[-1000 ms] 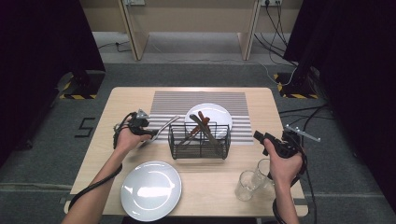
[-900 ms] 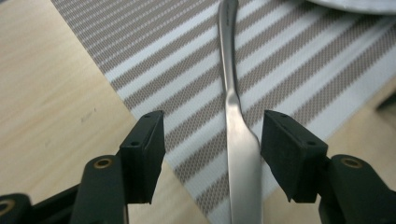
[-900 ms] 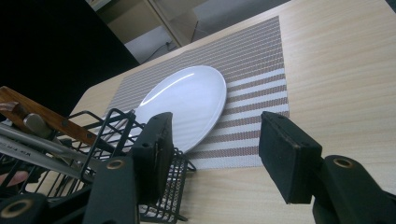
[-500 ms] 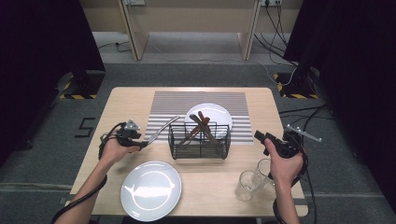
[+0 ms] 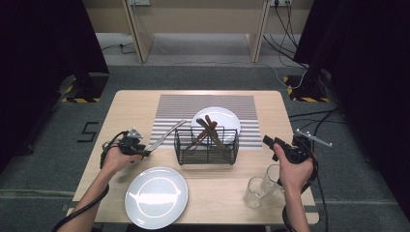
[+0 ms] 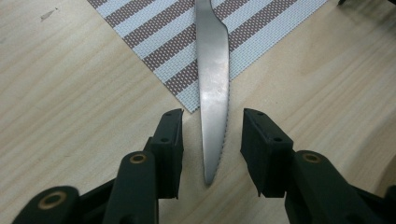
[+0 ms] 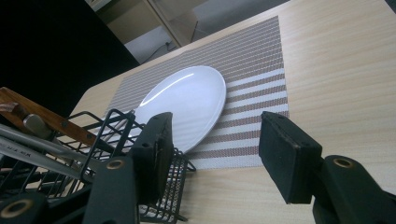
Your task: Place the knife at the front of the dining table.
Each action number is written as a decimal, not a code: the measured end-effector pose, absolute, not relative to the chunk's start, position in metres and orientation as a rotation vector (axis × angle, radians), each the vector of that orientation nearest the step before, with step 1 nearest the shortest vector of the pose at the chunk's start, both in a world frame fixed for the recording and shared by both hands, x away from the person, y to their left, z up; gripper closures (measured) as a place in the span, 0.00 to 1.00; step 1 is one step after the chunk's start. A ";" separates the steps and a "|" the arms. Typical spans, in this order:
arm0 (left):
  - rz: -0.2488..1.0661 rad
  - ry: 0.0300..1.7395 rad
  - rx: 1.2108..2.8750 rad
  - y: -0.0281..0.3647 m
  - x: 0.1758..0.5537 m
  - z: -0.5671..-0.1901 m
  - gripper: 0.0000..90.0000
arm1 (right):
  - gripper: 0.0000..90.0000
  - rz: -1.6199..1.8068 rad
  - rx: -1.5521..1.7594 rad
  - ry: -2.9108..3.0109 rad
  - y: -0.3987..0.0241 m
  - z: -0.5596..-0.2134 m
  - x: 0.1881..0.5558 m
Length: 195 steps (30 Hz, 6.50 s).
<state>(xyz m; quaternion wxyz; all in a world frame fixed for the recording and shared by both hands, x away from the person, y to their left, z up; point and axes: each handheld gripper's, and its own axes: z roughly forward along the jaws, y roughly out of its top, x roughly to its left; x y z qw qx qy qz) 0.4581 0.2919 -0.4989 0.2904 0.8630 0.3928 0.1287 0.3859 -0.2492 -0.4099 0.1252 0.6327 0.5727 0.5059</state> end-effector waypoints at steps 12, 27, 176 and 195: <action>0.316 1.072 2.302 0.290 0.455 -0.499 0.75 | 0.50 1.473 1.840 1.674 -0.248 -0.410 0.386; 0.293 1.027 2.330 0.275 0.451 -0.497 0.85 | 0.50 1.473 1.835 1.678 -0.247 -0.410 0.386; 0.462 0.949 2.083 0.270 0.410 -0.457 0.36 | 0.48 1.464 1.723 1.733 -0.228 -0.392 0.382; 0.503 0.944 1.988 0.288 0.387 -0.459 0.36 | 0.48 1.446 1.666 1.784 -0.211 -0.390 0.384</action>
